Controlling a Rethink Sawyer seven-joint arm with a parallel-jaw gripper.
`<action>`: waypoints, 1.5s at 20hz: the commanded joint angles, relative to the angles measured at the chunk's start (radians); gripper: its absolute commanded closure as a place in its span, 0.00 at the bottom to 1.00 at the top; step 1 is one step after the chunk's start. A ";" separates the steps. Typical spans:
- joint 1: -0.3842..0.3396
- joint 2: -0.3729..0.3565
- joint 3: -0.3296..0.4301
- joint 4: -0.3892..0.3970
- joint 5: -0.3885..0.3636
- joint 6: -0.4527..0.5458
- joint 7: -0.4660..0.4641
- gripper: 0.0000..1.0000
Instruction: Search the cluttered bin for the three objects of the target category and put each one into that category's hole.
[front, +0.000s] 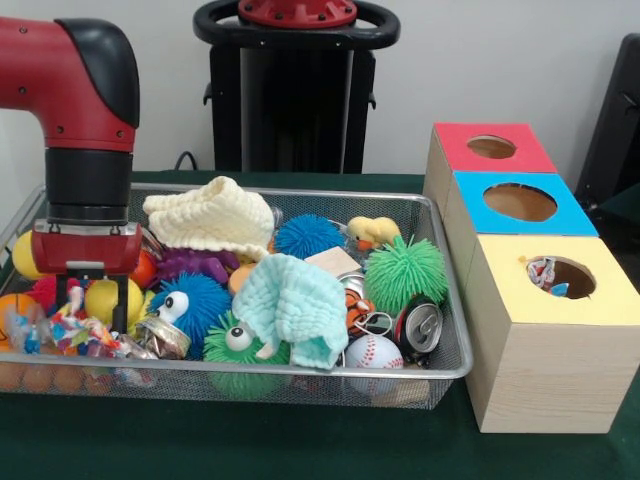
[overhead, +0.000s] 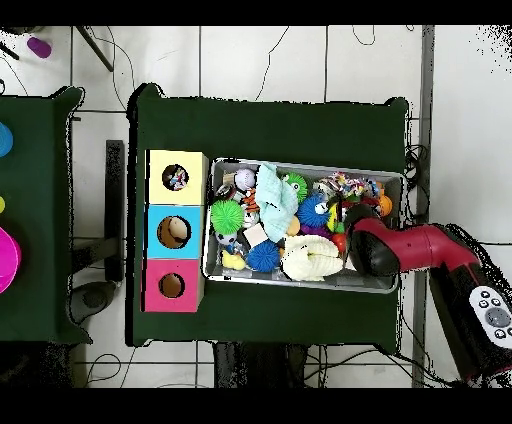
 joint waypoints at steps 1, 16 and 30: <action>0.014 -0.007 0.036 -0.104 -0.058 -0.087 -0.034 0.00; -0.039 0.010 0.107 -0.076 -0.057 -0.089 -0.060 1.00; -0.004 -0.093 0.082 0.007 0.068 0.013 -0.007 1.00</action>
